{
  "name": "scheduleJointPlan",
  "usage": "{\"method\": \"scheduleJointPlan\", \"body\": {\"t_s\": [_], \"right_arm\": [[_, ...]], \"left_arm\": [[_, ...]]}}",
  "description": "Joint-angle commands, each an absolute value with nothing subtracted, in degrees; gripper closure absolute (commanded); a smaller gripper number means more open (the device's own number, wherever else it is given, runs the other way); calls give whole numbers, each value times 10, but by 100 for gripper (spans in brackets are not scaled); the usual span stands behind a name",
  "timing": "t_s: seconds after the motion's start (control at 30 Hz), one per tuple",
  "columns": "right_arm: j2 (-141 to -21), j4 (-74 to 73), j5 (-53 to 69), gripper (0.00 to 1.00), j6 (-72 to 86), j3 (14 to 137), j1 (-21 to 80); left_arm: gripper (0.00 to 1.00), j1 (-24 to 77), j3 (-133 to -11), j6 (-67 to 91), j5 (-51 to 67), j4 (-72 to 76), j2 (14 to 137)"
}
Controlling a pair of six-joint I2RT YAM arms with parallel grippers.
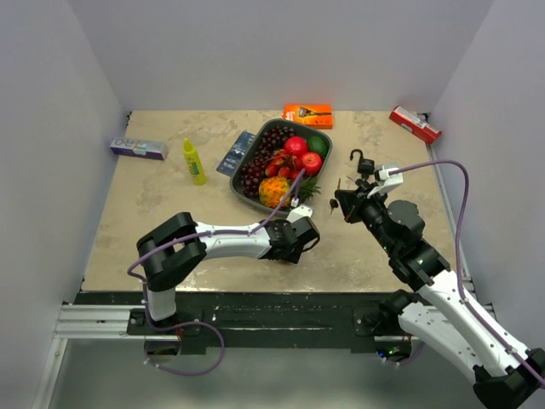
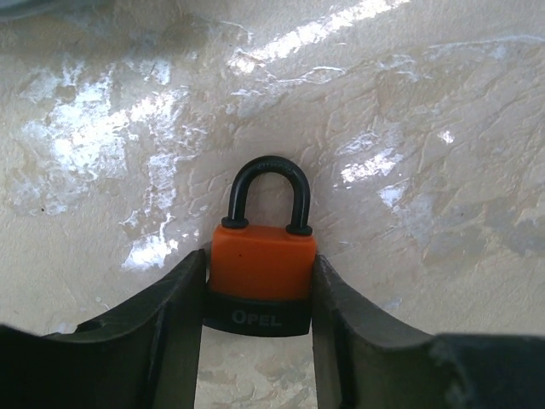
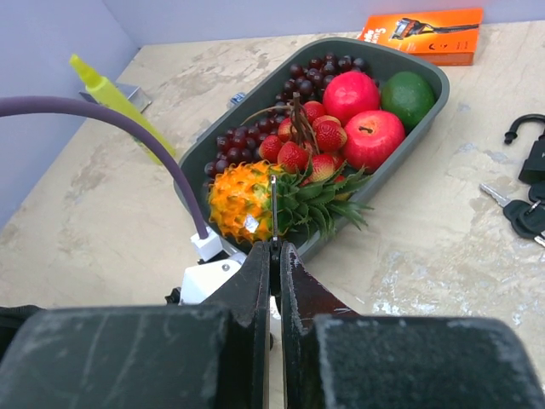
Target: Unlock with the key
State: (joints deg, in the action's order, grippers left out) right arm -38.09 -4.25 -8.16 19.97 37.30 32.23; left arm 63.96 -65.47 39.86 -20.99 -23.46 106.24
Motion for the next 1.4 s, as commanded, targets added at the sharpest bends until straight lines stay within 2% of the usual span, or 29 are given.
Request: {"method": "scheduleJointPlan", "body": {"t_s": [0.0, 0.03, 0.13, 0.33, 0.53, 0.77, 0.93, 1.17, 1.37], "right_arm": [[-375, -40, -97, 100, 196, 396, 321], [-375, -40, -95, 100, 197, 397, 321], [-376, -42, -94, 100, 197, 400, 322], [-371, -55, -96, 100, 196, 401, 321], [-374, -58, -56, 100, 190, 403, 322], [-385, -41, -2, 100, 210, 401, 321], [-405, -3, 62, 100, 274, 367, 328], [-484, 63, 33, 100, 321, 358, 416], [-619, 147, 34, 100, 365, 368, 486]], "left_arm": [[69, 643, -635, 396, -184, -241, 1094], [81, 643, -635, 396, -178, -236, 1093], [100, 642, -634, 391, -168, -217, 1088], [100, 625, -628, 385, -141, -168, 1035], [100, 596, -623, 379, -126, -119, 925], [100, 511, -593, 381, -76, -58, 796], [100, 442, -614, 362, -66, -70, 770], [100, 391, -598, 330, -42, -55, 760], [100, 367, -549, 312, -51, -19, 728]]}}
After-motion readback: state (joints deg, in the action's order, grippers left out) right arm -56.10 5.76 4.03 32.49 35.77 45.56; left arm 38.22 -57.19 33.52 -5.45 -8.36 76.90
